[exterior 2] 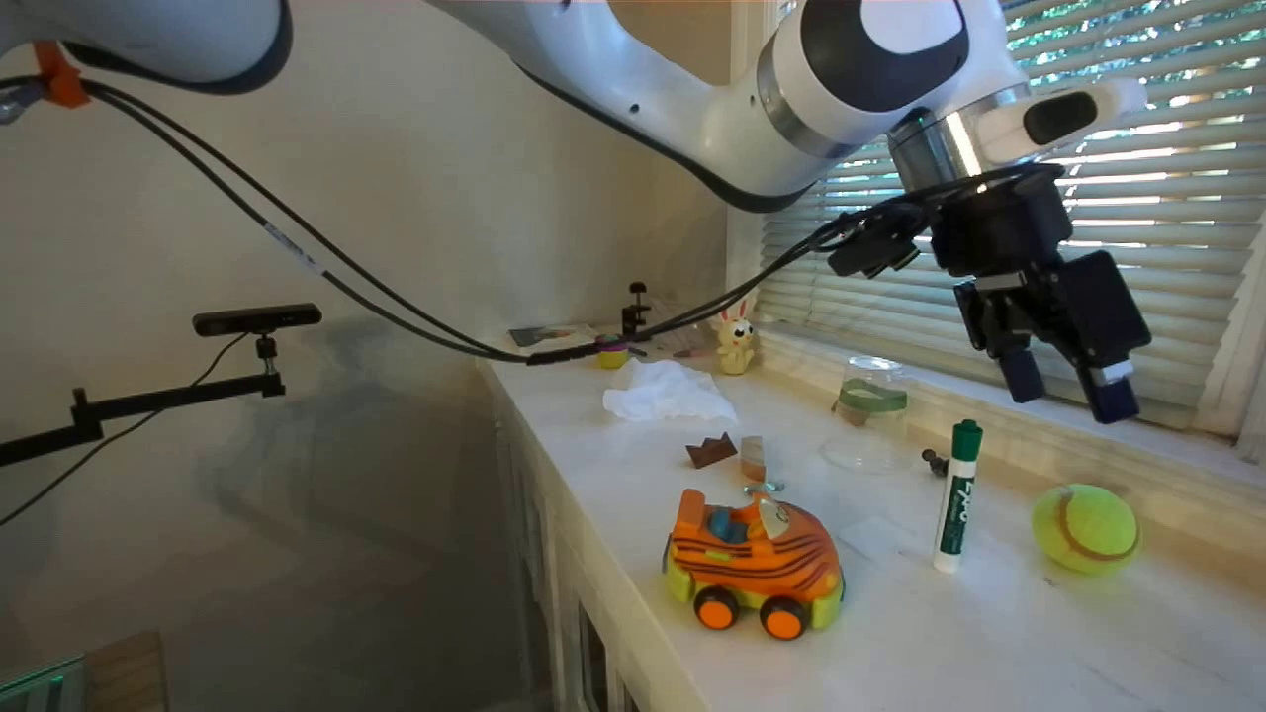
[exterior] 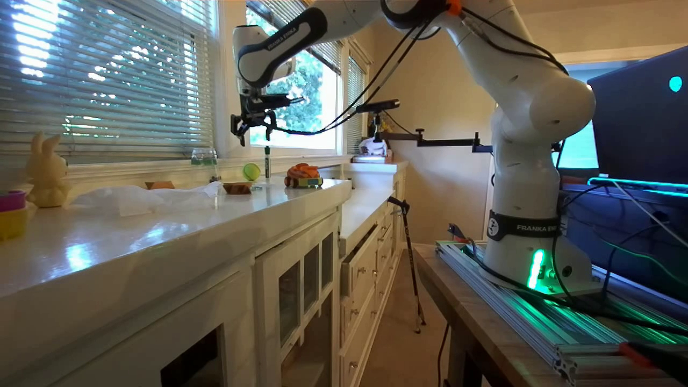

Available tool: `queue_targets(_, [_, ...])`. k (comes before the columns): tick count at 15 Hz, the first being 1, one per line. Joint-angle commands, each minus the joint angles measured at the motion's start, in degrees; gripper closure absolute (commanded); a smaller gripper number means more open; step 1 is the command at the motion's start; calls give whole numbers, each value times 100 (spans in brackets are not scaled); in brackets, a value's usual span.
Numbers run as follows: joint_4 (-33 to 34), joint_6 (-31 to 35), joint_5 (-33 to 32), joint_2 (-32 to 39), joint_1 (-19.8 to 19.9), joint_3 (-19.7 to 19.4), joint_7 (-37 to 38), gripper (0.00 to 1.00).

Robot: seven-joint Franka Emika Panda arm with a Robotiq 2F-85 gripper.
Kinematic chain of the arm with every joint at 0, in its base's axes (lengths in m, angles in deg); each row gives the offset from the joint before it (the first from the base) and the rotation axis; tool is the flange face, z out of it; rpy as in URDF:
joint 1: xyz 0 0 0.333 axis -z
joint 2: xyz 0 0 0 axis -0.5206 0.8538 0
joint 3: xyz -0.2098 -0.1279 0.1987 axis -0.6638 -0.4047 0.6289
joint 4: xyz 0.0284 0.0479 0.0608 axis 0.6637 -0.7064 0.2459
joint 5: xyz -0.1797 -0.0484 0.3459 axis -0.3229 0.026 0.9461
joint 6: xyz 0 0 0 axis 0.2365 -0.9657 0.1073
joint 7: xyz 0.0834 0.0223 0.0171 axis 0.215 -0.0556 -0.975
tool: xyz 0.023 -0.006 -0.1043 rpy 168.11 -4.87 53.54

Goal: Move the tennis bowl to the left

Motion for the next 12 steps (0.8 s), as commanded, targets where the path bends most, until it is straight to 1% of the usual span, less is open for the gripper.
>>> queue_targets(1, [617,-582,455,364,168,125,-359,0])
queue_targets(2, [685,-685,543,424,193,148,-406,0])
queue_targets(6, [766,-705,824,616,273,236,-530,0])
queue_targets(12, [817,-400,833,861,263,220,-453,0])
